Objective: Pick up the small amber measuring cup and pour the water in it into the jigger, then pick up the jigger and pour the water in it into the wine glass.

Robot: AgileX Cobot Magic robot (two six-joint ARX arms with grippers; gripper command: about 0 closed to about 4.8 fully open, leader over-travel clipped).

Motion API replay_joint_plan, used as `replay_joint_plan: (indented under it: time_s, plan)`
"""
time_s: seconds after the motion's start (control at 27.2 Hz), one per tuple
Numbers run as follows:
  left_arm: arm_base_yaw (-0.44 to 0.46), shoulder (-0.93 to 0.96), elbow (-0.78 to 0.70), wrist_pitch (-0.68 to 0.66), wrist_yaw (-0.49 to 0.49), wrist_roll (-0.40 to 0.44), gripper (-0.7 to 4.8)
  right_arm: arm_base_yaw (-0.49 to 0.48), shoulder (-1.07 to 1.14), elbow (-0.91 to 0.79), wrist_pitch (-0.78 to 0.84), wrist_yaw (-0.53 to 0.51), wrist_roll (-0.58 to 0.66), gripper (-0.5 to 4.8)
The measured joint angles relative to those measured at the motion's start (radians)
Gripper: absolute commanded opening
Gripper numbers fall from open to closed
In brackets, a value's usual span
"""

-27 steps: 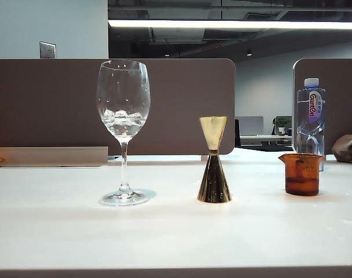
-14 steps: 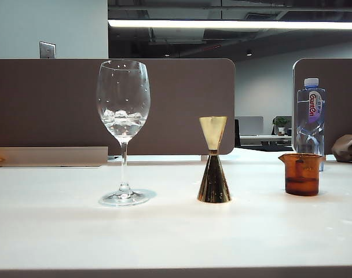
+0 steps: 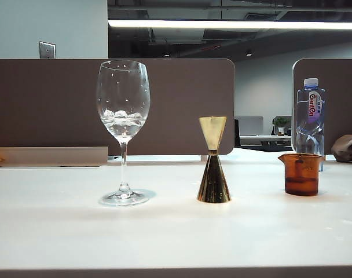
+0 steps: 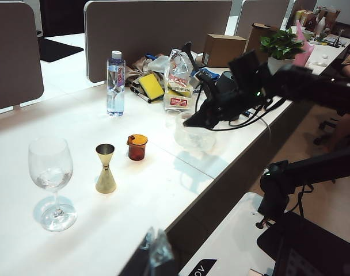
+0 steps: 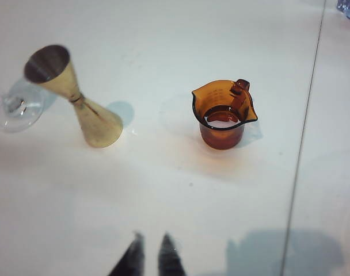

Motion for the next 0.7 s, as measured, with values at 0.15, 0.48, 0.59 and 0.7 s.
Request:
replay_joint_plan:
  time_s: [0.15, 0.48, 0.59, 0.7]
  plan:
    - [0.000, 0.000, 0.000, 0.000, 0.000, 0.000, -0.02, 0.000, 0.025, -0.141, 0.243, -0.001, 0.123, 0.73]
    - [0.000, 0.000, 0.000, 0.000, 0.000, 0.000, -0.02, 0.016, 0.192, -0.317, 0.658, 0.005, 0.201, 1.18]
    - [0.000, 0.000, 0.000, 0.000, 0.000, 0.000, -0.02, 0.055, 0.222, -0.346, 0.732, 0.023, 0.204, 1.18]
    - [0.000, 0.000, 0.000, 0.000, 0.000, 0.000, -0.02, 0.103, 0.240, -0.388, 0.807, 0.083, 0.204, 1.18]
